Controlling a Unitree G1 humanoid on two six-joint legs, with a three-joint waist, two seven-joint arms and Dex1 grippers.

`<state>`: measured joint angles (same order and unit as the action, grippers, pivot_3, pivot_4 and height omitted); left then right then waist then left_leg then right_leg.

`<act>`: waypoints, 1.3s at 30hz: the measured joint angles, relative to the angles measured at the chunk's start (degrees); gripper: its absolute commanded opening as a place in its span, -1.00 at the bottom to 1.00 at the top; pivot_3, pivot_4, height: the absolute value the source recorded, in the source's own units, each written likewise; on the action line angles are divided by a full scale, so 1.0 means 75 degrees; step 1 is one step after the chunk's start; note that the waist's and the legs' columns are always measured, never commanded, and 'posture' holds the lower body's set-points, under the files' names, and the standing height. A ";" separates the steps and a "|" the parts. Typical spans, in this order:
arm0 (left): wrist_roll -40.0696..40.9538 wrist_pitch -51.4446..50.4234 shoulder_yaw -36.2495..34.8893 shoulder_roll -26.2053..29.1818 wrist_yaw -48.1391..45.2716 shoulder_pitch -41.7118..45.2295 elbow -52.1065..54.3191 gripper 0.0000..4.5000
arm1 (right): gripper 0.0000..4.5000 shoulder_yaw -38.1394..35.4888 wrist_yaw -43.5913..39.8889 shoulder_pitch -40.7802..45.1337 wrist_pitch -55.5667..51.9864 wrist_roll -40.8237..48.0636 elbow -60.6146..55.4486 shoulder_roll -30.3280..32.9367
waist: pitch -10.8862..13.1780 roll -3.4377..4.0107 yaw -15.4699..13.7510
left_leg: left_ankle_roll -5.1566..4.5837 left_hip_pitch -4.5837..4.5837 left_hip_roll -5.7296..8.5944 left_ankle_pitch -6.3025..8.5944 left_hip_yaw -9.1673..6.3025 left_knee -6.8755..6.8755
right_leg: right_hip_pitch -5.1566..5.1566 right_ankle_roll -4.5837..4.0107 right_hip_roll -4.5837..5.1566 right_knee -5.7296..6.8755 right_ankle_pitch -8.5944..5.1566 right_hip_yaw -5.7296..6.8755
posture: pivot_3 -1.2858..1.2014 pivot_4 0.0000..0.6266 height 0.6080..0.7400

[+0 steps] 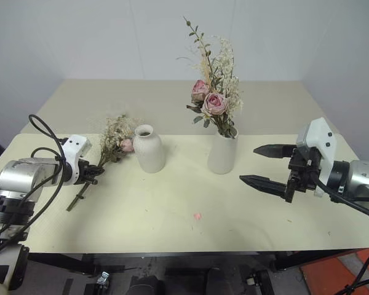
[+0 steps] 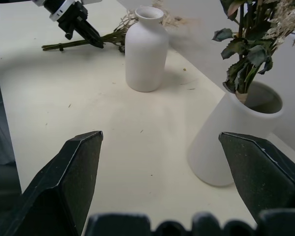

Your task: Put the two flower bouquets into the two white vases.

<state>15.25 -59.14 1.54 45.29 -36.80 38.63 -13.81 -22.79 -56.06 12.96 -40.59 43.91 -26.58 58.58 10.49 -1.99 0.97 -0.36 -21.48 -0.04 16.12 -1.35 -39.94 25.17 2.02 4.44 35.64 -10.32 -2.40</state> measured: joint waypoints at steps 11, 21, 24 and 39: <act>0.0502 0.4151 -0.2220 -0.1648 0.0849 0.0423 0.1310 -0.95 | 1.00 0.0027 0.0219 -0.0025 0.0259 -0.0153 0.0020 -0.0378 | -0.0002 -0.0010 -0.0068 | 0.0001 -0.0009 0.0005 0.0000 0.0000 -0.0005 | -0.0001 -0.0002 0.0012 0.0004 0.0003 0.0001 | 0.03 -0.52 1.00; 0.2971 0.6050 -0.3737 -0.3514 0.0364 0.2062 -0.0173 -0.95 | 1.00 0.0115 0.0455 -0.0115 0.0549 -0.0296 0.0000 -0.0705 | -0.0007 -0.0015 -0.0041 | -0.0001 0.0031 0.0011 0.0001 0.0002 -0.0017 | -0.0046 -0.0001 0.0007 -0.0007 0.0003 -0.0003 | 0.03 -0.52 1.00; 0.3273 0.6093 -0.3777 -0.3777 0.0165 0.2203 -0.0908 -0.95 | 1.00 0.0040 0.0565 -0.0265 0.0579 -0.0297 -0.0114 -0.0774 | -0.0007 -0.0019 -0.0043 | -0.0001 0.0027 0.0010 0.0001 -0.0002 -0.0018 | -0.0047 0.0000 0.0004 -0.0014 0.0003 0.0001 | 0.03 -0.52 1.00; 0.3244 0.6572 -0.3318 -0.4209 -0.0935 0.3062 -0.2807 -0.95 | 1.00 -0.0386 0.1190 -0.1254 0.0669 -0.0438 -0.0806 -0.0966 | -0.0007 -0.0021 -0.0029 | -0.0013 0.0017 0.0010 0.0008 -0.0003 -0.0013 | -0.0052 0.0007 0.0002 -0.0062 0.0008 0.0000 | 0.03 -0.52 1.00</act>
<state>39.58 -9.86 -23.35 13.73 -43.82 61.59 -34.86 -25.69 -47.13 3.55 -35.57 40.62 -32.62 51.34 10.44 -2.14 0.75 -0.45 -21.36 0.04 16.18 -1.38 -40.04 24.78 2.07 4.45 35.18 -10.26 -2.40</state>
